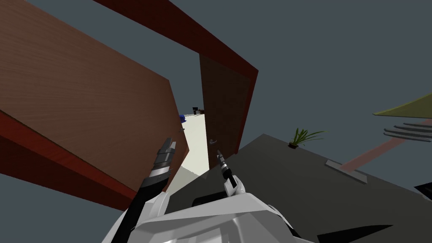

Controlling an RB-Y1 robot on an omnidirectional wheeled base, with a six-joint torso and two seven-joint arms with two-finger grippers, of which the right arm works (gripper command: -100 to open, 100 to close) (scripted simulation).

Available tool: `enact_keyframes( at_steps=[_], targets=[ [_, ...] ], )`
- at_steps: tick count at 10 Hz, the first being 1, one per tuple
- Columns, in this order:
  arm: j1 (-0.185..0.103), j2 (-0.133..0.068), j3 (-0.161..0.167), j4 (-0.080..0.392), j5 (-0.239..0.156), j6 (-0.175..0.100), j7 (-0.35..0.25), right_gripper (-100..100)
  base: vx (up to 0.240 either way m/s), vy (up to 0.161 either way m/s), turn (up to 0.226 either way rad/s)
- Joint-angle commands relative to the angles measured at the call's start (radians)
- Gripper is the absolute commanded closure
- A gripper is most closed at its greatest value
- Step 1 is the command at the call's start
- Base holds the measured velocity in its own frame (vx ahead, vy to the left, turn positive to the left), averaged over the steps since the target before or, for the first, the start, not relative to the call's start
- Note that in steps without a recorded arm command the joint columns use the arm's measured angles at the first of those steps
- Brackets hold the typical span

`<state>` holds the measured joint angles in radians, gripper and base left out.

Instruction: Push the door open

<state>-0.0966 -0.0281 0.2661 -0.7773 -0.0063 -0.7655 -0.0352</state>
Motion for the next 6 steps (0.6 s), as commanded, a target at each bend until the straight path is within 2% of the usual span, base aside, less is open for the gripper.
enact_keyframes(
  at_steps=[1,5,6],
  targets=[
    [-0.013,0.006,0.003,0.031,-0.002,-0.006,0.002,-100,0.088,-0.058,0.032],
    [-0.051,0.032,0.015,0.121,-0.008,-0.018,0.008,-100,0.103,-0.064,0.048],
    [-0.047,0.030,0.012,0.114,-0.007,-0.021,0.009,-100,0.057,-0.033,0.016]
  ],
)
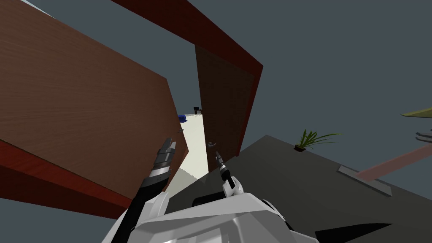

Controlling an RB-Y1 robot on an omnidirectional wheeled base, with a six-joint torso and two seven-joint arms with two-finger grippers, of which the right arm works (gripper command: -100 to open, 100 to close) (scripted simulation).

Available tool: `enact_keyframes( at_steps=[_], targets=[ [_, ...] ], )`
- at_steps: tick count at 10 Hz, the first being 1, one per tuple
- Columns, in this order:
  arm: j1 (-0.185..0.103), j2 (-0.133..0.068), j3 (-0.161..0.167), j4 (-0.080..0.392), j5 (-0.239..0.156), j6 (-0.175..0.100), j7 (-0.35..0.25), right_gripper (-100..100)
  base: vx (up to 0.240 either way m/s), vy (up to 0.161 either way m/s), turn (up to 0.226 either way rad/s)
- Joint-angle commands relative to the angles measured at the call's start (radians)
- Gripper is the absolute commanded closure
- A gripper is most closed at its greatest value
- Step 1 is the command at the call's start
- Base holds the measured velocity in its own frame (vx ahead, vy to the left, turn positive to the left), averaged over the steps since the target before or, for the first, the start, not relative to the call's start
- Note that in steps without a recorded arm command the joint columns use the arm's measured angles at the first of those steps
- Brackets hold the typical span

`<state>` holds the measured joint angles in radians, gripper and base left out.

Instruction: Push the door open

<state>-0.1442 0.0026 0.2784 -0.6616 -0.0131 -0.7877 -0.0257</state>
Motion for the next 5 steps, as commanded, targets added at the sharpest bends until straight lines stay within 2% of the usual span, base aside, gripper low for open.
enact_keyframes(
  at_steps=[1,3,5],
  targets=[
    [-0.001,-0.021,-0.003,0.003,-0.001,-0.002,0.001,-100,0.111,0.046,0.032],
    [-0.001,-0.034,-0.008,0.007,-0.002,-0.005,0.002,-100,0.191,0.050,0.026],
    [-0.002,-0.035,-0.012,0.012,-0.004,-0.008,0.004,-100,0.195,0.053,0.031]
  ],
)
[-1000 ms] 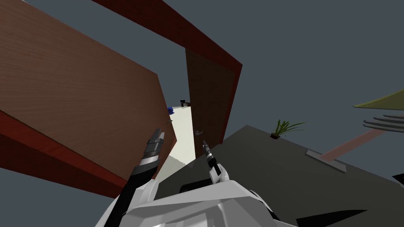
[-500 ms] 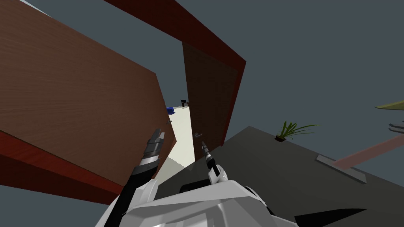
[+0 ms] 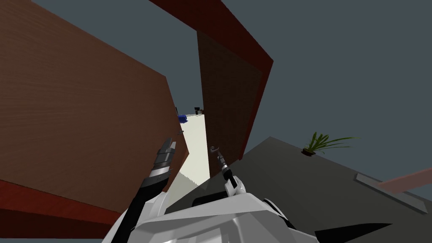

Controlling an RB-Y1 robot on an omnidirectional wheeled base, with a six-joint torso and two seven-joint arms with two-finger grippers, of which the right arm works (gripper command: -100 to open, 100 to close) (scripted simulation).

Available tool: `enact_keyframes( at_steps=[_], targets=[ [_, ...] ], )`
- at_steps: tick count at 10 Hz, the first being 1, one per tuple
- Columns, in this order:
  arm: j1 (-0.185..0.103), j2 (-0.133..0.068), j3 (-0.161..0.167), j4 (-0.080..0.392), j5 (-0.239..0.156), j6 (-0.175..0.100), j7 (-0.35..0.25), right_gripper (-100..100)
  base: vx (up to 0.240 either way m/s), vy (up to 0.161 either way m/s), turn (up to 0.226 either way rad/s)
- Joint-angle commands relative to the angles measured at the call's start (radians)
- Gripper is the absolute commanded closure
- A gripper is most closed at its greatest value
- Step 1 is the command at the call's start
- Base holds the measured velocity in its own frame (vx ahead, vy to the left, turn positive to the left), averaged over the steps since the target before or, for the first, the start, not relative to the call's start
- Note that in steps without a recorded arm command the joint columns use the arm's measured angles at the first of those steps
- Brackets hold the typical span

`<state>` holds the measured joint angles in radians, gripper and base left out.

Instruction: Push the door open

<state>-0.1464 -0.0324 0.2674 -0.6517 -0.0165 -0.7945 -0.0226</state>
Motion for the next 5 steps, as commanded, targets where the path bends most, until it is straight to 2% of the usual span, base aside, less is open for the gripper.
enact_keyframes(
  at_steps=[1,2,4,5],
  targets=[
    [-0.001,0.004,-0.004,0.004,-0.001,-0.002,0.001,-100,0.199,0.055,0.019],
    [-0.001,0.010,-0.006,0.006,-0.002,-0.004,0.002,-100,0.188,0.050,0.024],
    [-0.002,0.036,-0.011,0.010,-0.003,-0.006,0.003,-100,0.200,0.058,0.028],
    [0.006,0.025,-0.007,-0.007,-0.002,0.001,0.001,-100,0.078,0.026,0.004]
  ],
)
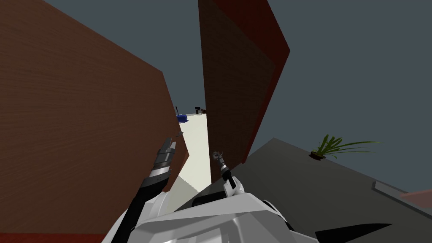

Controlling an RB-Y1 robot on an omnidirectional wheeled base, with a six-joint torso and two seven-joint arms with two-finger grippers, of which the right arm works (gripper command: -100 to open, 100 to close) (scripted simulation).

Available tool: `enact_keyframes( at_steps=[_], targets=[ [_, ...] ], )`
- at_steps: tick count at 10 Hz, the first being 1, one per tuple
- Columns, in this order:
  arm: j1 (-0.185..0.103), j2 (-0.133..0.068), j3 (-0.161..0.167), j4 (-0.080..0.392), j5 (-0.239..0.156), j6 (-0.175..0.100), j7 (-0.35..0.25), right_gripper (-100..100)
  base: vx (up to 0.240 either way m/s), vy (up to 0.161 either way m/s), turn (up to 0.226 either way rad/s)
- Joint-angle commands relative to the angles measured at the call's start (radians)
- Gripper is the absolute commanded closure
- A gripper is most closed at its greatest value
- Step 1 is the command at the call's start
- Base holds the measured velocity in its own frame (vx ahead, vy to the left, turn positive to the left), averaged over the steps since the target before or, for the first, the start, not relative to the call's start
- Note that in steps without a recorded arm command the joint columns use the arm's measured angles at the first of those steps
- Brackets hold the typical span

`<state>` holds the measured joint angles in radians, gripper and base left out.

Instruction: Push the door open

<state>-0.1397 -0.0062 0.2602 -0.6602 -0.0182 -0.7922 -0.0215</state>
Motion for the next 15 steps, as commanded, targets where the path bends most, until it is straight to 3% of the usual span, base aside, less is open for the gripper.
enact_keyframes(
  at_steps=[1,6,15],
  targets=[
    [0.000,-0.001,0.000,0.002,0.000,-0.002,0.000,100,-0.009,-0.003,-0.004],
    [0.000,-0.001,0.000,0.002,0.000,-0.002,0.000,100,-0.007,-0.003,0.005],
    [-0.009,-0.043,-0.072,0.009,-0.031,0.000,0.023,100,0.144,0.084,-0.038]
  ],
)
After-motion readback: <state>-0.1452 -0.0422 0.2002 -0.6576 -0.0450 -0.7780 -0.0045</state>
